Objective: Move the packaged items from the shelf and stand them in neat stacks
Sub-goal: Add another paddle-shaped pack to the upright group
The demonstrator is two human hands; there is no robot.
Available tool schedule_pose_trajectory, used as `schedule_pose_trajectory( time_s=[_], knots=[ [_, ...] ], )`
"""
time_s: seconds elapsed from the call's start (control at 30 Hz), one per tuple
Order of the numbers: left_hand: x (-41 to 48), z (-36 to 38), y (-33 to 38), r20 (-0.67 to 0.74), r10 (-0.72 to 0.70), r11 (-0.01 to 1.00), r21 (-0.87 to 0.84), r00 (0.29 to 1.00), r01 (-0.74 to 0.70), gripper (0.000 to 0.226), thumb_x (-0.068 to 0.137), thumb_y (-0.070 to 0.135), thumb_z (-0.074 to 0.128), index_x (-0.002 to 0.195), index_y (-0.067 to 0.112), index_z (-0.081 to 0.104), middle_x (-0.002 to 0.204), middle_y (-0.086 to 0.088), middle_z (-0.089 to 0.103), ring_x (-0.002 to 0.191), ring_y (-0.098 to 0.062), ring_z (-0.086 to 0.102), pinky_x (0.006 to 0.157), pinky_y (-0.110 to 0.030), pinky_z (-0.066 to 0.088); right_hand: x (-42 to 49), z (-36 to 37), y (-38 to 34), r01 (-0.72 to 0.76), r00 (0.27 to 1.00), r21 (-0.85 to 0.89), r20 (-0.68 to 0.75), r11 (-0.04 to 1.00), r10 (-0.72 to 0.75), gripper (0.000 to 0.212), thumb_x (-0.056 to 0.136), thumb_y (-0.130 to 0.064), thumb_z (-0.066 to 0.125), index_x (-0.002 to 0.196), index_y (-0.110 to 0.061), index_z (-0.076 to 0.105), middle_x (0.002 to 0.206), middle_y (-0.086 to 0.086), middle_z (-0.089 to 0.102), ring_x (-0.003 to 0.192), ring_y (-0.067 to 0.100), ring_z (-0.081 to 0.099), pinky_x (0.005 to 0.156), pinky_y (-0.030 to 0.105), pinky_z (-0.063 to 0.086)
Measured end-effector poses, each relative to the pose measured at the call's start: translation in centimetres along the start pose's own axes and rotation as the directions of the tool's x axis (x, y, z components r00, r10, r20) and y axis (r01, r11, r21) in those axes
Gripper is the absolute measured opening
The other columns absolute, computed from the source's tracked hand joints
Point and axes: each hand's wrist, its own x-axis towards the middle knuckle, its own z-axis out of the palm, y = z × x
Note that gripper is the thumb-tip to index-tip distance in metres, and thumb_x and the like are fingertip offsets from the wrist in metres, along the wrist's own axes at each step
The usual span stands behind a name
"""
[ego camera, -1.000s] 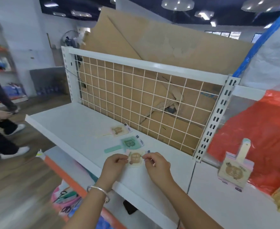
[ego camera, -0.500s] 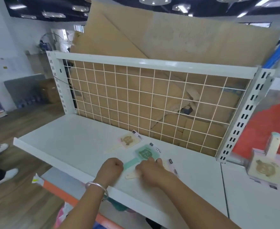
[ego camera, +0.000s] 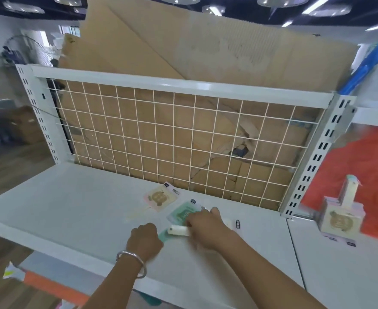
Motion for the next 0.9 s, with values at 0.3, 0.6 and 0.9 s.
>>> schedule_pose_trajectory(
  time_s=[0.3, 0.6, 0.9],
  knots=[
    [1.1, -1.0, -1.6, 0.058, -0.019, 0.715, -0.697, 0.998, 0.054, 0.016, 0.082, 0.013, 0.067, 0.069, 0.007, 0.061, 0.055, -0.001, 0.043, 0.045, -0.013, 0.035, 0.043, -0.019, 0.025, 0.2, -1.8, 2.5, -0.127, 0.968, 0.146, -0.197, 0.981, 0.154, 0.007, 0.087, -0.030, 0.055, 0.087, -0.025, 0.059, 0.086, -0.003, 0.054, 0.101, 0.022, 0.050, 0.076, 0.036, 0.021],
    [-0.4, -4.0, 1.5, -0.124, -0.147, 0.232, -0.969, 0.981, -0.088, 0.010, 0.086, 0.011, 0.065, 0.083, 0.003, 0.070, 0.058, 0.001, 0.064, 0.049, -0.006, 0.055, 0.052, -0.014, 0.045, -1.0, -3.4, 3.9, -0.218, 0.927, 0.293, -0.235, 0.931, 0.292, 0.013, 0.092, -0.031, 0.054, 0.084, -0.025, 0.062, 0.082, -0.008, 0.057, 0.095, 0.018, 0.048, 0.073, 0.035, 0.016],
    [-0.7, -6.0, 8.3, -0.375, 0.126, 0.409, -0.824, 0.919, -0.392, 0.014, 0.087, 0.021, 0.066, 0.082, 0.010, 0.073, 0.072, -0.001, 0.064, 0.071, -0.016, 0.054, 0.065, -0.023, 0.040, -6.6, -4.3, 10.5, -0.282, 0.768, 0.715, -0.231, 0.640, 0.597, 0.034, 0.095, -0.021, 0.051, 0.062, -0.031, 0.052, 0.062, -0.010, 0.049, 0.074, 0.013, 0.050, 0.084, 0.040, 0.035]
  ],
)
